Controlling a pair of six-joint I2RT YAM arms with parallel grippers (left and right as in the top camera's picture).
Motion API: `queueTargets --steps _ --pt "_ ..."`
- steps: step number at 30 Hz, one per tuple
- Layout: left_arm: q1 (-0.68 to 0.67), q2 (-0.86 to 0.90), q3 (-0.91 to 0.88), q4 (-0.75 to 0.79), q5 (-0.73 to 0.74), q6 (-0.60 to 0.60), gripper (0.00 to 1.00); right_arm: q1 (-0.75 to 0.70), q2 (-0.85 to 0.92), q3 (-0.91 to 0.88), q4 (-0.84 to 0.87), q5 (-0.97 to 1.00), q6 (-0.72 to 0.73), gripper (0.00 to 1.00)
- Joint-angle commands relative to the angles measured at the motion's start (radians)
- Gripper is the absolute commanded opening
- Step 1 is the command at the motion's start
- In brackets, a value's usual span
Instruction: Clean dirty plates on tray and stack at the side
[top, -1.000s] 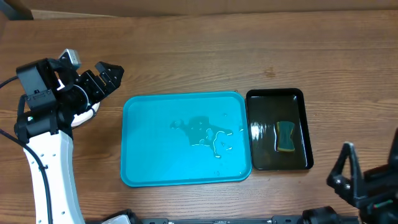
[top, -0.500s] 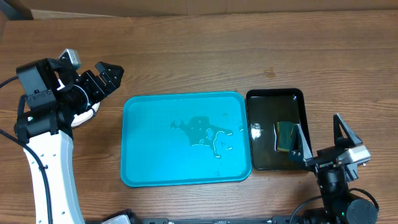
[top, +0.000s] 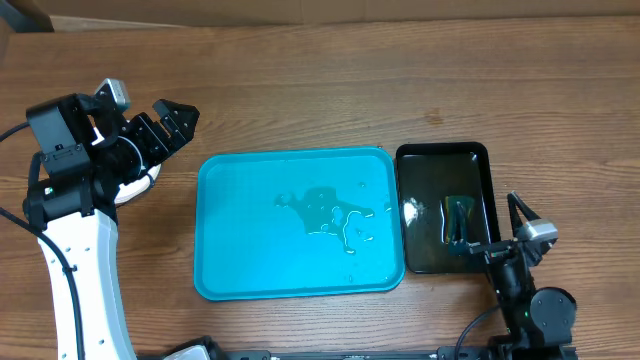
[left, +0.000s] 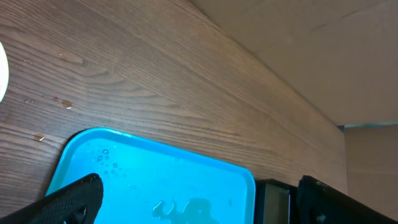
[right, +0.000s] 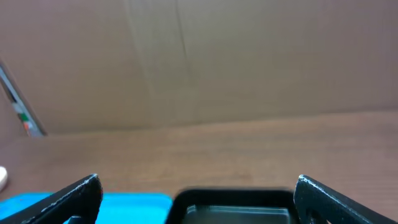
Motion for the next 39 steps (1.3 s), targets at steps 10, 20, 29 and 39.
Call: queueTargets --steps 10,20,29,39 --pt "-0.004 0.003 0.014 0.001 0.018 0.024 1.0 -0.015 -0.01 -0.01 -0.039 0.016 0.003 1.0" --pt "-0.004 0.003 0.014 0.001 0.018 0.024 1.0 -0.015 -0.01 -0.01 -0.039 0.016 0.003 1.0" --pt "-0.003 0.003 0.011 0.002 0.017 0.024 1.0 -0.015 -0.01 -0.01 -0.039 0.016 0.003 1.0" --pt "-0.057 -0.109 0.0 -0.003 -0.112 0.024 1.0 -0.015 -0.01 -0.01 -0.039 0.016 0.003 1.0"
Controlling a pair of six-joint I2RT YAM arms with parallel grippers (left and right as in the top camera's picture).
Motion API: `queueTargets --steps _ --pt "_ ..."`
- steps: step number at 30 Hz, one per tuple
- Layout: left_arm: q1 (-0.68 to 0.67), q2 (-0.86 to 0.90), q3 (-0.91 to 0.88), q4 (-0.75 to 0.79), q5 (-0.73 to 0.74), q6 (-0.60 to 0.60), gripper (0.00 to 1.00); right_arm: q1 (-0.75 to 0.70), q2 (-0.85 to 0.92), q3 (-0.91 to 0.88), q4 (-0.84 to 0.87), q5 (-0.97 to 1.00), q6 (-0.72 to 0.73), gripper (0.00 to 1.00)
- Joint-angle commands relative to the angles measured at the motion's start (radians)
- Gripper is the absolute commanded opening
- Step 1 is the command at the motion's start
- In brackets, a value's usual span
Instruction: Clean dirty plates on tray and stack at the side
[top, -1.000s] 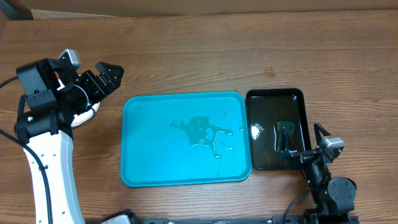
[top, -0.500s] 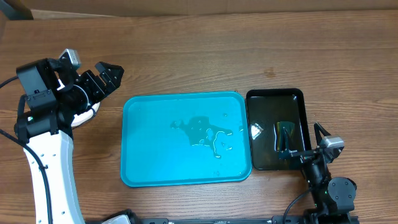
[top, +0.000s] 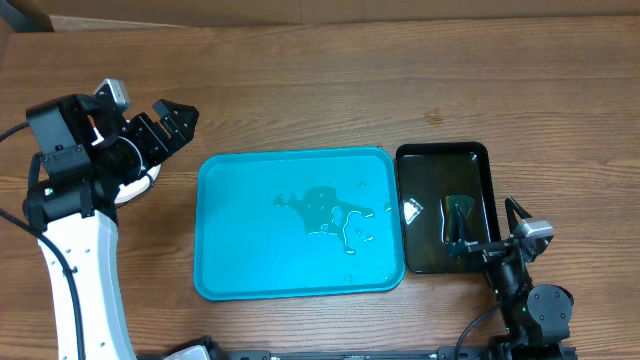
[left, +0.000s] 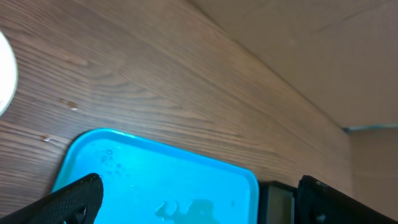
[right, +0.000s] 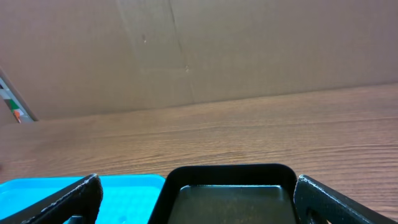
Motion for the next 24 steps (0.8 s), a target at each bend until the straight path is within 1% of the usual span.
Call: queueTargets --steps 1,3,4,7,10,17,20,21,24 --pt "-0.072 -0.126 0.0 0.001 -0.13 0.024 1.0 -0.008 -0.01 -0.01 0.005 0.01 0.004 1.0" --pt "-0.16 -0.22 0.0 0.001 -0.234 0.024 1.0 -0.008 -0.01 -0.01 0.005 0.01 0.003 1.0" --pt "-0.193 -0.257 0.0 0.001 -0.254 0.024 1.0 -0.008 -0.01 -0.01 0.005 0.01 0.004 1.0" --pt "-0.277 -0.372 0.0 0.001 -0.265 0.024 1.0 -0.008 -0.01 -0.01 0.005 0.01 0.003 1.0" --pt "-0.327 -0.496 -0.009 0.0 -0.266 0.025 1.0 -0.008 -0.01 -0.01 0.005 0.01 0.004 1.0" --pt "-0.33 -0.79 -0.126 -0.028 -0.276 0.029 1.0 -0.008 -0.01 -0.01 0.005 0.01 0.003 1.0" --pt "-0.33 -0.913 -0.219 -0.027 -0.354 0.035 1.0 -0.008 -0.01 -0.01 0.005 0.01 0.004 1.0" --pt "-0.328 -0.992 -0.292 -0.002 -0.397 0.035 1.0 -0.008 -0.01 -0.01 0.005 0.01 0.003 1.0" --pt "-0.311 -1.096 -0.415 0.112 -0.407 0.035 1.0 -0.008 -0.01 -0.01 0.005 0.01 0.004 1.0"
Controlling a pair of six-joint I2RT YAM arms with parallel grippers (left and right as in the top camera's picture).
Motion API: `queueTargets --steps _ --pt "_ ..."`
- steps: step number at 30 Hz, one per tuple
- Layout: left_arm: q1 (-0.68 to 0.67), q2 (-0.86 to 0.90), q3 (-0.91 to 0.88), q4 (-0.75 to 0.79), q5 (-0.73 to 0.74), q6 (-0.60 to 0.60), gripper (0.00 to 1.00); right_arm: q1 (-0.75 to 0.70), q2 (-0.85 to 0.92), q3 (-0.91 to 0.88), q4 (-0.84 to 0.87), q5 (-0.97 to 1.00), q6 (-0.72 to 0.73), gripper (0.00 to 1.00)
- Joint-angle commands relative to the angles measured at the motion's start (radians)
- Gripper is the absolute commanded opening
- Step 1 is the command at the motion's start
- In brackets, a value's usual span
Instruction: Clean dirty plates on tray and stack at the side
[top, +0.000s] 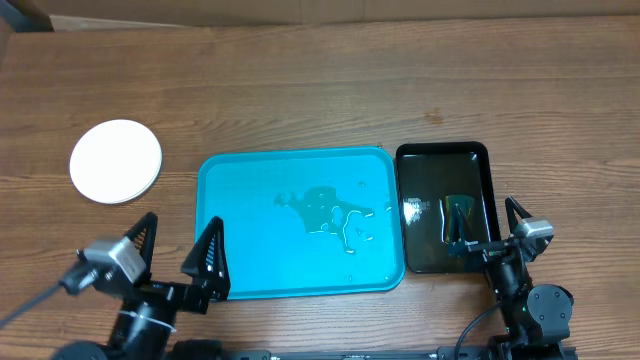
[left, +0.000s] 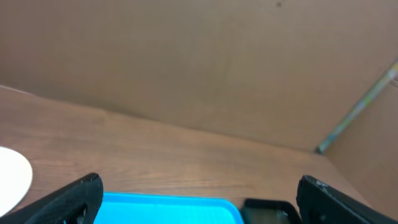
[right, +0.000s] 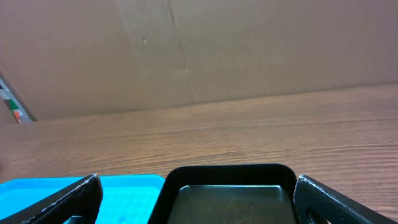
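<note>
A white plate lies on the wood at the far left, apart from the blue tray, which holds only a puddle of water. The plate's edge shows in the left wrist view. My left gripper stands open at the table's front edge, by the tray's front left corner, with nothing between its fingers. My right gripper stands open at the front right, beside the black basin, empty.
The black basin holds water and a green sponge. A cardboard wall stands behind the table. Bare wood lies along the back and at the far right.
My left arm has moved from over the plate at the far left to the table's front edge, uncovering the white plate. The right arm has not moved.
My left gripper stood open above the white plate at the left through both earlier moments, while my right gripper drew slightly back by the basin. Now the left arm is at the front edge and the plate lies in plain view.
</note>
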Motion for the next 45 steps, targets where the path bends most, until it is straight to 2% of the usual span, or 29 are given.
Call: queueTargets --steps 1,9,11,14,26,31,36,42,45 --pt "0.017 -0.132 -0.157 0.131 -0.066 0.018 1.0 -0.008 -0.01 -0.01 0.005 0.009 0.003 1.0" --pt "0.02 -0.297 -0.499 0.734 -0.055 0.018 1.0 -0.008 -0.01 -0.01 0.005 0.009 0.003 1.0" --pt "0.02 -0.302 -0.562 0.843 -0.054 0.014 1.0 -0.008 -0.01 -0.01 0.005 0.009 0.003 1.0" --pt "0.02 -0.302 -0.632 0.908 -0.055 0.01 1.0 -0.008 -0.01 -0.01 0.005 0.009 0.003 1.0" --pt "0.02 -0.302 -0.861 0.96 -0.102 0.009 1.0 -0.008 -0.01 -0.01 0.005 0.009 0.003 1.0" --pt "0.02 -0.302 -0.923 0.952 -0.165 0.004 1.0 -0.008 -0.01 -0.01 0.005 0.009 0.003 1.0" --pt "0.02 -0.303 -0.934 0.769 -0.197 0.061 1.0 -0.008 -0.01 -0.01 0.005 0.009 0.003 1.0" --pt "0.02 -0.303 -0.934 0.623 -0.195 0.117 1.0 -0.008 -0.01 -0.01 0.005 0.009 0.003 1.0" --pt "0.02 -0.303 -0.934 0.628 -0.194 0.116 1.0 -0.008 -0.01 -0.01 0.005 0.009 0.003 1.0"
